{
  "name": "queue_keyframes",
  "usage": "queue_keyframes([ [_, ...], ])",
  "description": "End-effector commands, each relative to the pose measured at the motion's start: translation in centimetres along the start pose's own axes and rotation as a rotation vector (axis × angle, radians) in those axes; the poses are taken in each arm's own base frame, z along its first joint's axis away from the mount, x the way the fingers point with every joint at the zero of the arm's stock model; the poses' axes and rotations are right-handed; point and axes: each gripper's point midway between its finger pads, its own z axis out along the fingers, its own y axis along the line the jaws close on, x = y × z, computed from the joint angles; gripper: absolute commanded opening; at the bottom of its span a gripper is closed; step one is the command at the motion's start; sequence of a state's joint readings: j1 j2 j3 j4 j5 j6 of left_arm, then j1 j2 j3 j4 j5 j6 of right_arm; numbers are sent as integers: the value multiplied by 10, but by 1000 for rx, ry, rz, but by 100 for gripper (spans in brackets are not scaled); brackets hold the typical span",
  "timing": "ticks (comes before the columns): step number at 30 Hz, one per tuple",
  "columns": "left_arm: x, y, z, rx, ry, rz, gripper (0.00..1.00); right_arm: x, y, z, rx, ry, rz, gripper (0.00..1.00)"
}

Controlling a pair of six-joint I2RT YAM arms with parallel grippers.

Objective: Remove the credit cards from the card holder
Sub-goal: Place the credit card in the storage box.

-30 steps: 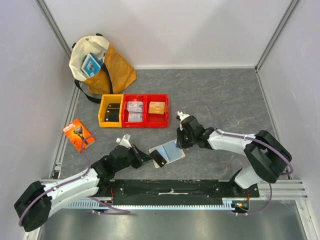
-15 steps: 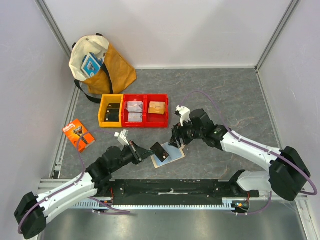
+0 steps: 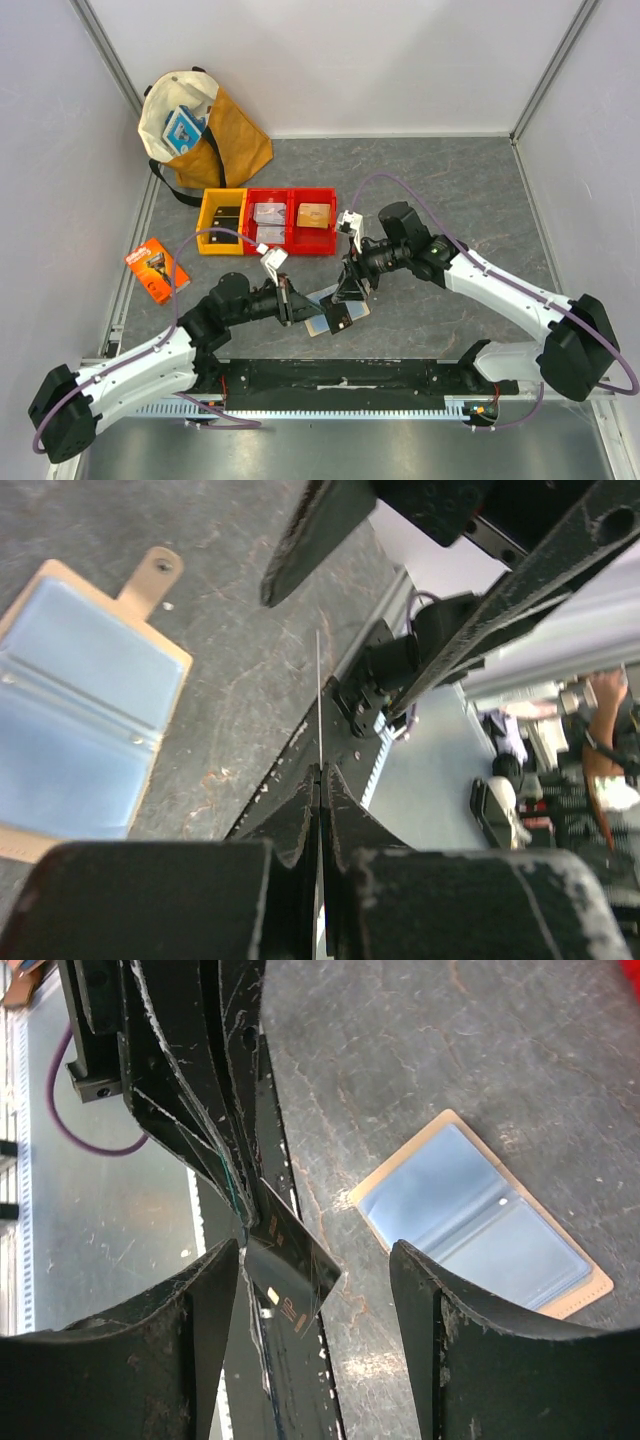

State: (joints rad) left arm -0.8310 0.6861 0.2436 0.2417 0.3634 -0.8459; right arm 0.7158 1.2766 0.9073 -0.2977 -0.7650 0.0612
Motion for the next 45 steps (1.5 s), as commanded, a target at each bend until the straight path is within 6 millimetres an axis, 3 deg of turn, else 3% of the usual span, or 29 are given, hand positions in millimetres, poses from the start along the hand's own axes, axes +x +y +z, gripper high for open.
queue_keyframes([
  [1,-7,-37,2,162,67,191,2,1,17,-5,-111,45,-70,66],
  [8,-8,-54,9,221,166,284,2,8,32,-9,-218,105,-107,47],
  [14,-11,-51,16,186,243,340,2,9,38,-13,-254,117,-124,0],
  [16,-19,-43,19,110,215,337,3,7,38,-14,-240,109,-131,0],
  [18,-39,-34,23,16,132,336,13,-3,28,-14,-159,81,-106,0],
  [20,-59,-28,19,-72,17,313,27,-23,16,-16,-68,-11,-96,0],
  [23,-84,-17,7,-175,-152,270,61,-57,5,-25,43,-191,-32,0],
  [27,-109,-23,-9,-169,-344,211,83,-92,-22,-42,258,-416,139,0],
  [32,-122,-23,-15,-137,-478,101,86,-121,-20,-78,274,-776,334,0],
  [35,-125,-25,-13,-86,-526,20,85,-126,-15,-95,210,-948,440,0],
  [45,-134,-46,13,29,-505,-28,75,-116,-8,-98,63,-1061,567,0],
])
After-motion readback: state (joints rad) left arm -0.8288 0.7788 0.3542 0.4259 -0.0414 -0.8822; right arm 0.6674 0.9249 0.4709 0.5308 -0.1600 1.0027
